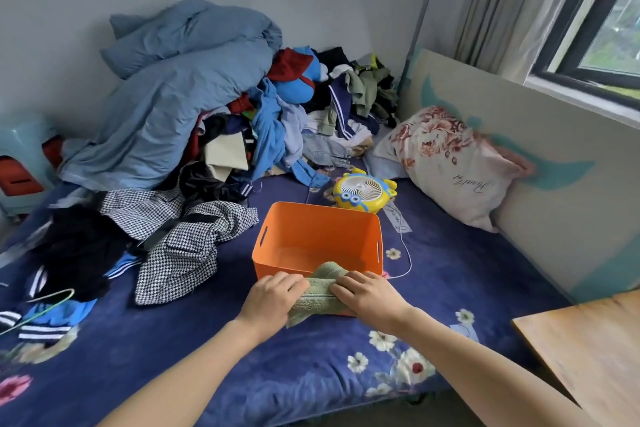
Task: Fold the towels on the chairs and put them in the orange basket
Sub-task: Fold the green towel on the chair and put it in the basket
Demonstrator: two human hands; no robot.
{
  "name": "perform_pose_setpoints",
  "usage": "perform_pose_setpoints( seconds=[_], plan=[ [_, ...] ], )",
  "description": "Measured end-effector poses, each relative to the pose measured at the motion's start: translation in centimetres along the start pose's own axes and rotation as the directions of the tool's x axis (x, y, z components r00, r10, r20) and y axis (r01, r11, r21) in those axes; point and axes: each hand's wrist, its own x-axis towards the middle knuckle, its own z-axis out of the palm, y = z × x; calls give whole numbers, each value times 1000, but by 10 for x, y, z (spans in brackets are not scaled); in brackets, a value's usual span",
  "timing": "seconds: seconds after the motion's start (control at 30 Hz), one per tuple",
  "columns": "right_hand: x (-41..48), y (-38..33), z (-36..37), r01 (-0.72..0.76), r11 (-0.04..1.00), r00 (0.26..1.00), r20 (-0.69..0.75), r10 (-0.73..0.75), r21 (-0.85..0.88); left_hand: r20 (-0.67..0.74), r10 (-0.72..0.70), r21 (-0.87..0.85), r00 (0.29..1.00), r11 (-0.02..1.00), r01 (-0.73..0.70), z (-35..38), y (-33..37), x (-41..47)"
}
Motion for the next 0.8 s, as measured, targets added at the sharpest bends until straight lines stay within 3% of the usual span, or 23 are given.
perform_pose_setpoints(
  seconds=[0.17, 0.37, 0.6, 0.8],
  plan=[
    [38, 33, 12, 61, 998, 996, -56, -62, -30, -134, 90, 51, 987, 995, -84, 8, -45, 34],
    [94, 103, 31, 18, 998, 998, -54, -21, -61, -240, 97, 75, 966, 994, -81, 28, -105, 114],
    [137, 142, 87, -60, 998, 991, 122, 60, 3, -54, 110, -42, 992, 993, -113, 76, -173, 157],
    [135, 143, 150, -198, 976, 935, 316, 159, 94, 203, 95, -165, 974, 984, -62, 131, -194, 155]
  ],
)
